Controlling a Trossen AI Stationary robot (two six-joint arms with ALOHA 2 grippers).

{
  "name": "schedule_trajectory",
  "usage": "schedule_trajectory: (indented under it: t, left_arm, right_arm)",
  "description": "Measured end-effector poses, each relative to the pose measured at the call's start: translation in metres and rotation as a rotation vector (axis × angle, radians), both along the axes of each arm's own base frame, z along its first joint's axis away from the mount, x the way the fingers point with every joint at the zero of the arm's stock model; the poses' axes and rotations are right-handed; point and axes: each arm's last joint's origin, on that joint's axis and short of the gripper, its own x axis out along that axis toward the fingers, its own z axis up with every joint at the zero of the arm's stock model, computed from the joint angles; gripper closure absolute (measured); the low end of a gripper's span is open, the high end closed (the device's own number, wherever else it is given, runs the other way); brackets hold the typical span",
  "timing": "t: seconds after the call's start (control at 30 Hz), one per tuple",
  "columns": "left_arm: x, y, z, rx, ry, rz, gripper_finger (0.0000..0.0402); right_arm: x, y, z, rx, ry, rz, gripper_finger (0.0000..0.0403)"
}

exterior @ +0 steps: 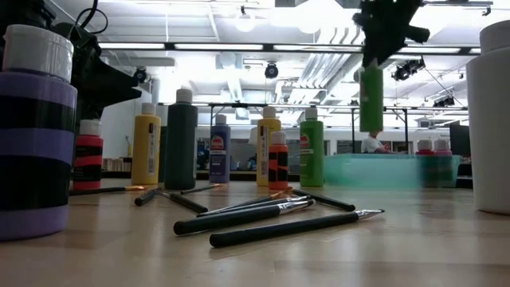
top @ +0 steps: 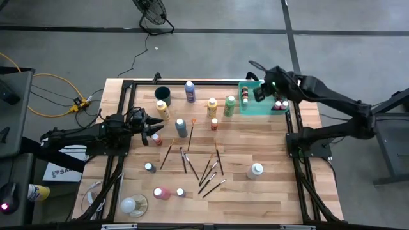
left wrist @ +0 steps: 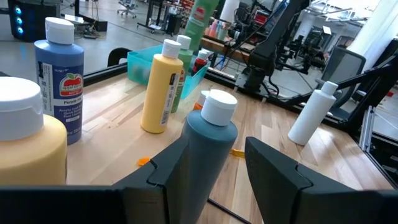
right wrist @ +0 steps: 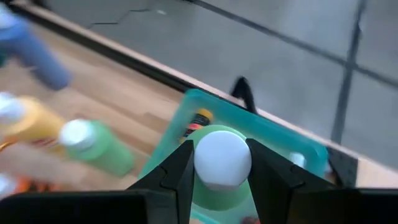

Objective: Pick & Place Paint Supplies
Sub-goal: Put the big green paint bottle into the green bin

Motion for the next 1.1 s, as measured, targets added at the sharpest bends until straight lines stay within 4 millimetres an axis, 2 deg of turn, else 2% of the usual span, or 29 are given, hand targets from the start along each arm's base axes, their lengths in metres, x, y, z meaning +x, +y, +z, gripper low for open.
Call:
schedule_trajectory:
  t: [0.3,0.43,0.77,1.1]
  left_arm:
    - [0.000,0.000,0.000,0.000,0.000,0.000,0.0250]
    - [0.000,0.000,0.000,0.000,0.000,0.000,0.0250]
    - [0.000,0.000,0.000,0.000,-0.001,0.000,0.0250]
    - [0.000,0.000,0.000,0.000,0.000,0.000,0.0250]
  right_arm:
    - [0.001,-0.054,-0.028,0.107,0.047,-0.248,0.0287]
    - [0.004,-0.072,-0.044,0.161,0.033,-0.334,0.0287]
    - [-0.007,-0.087,-0.077,0.194,-0.016,-0.500,0.0284]
    - [-0.019,-0.101,-0.097,0.170,-0.064,-0.575,0.0283]
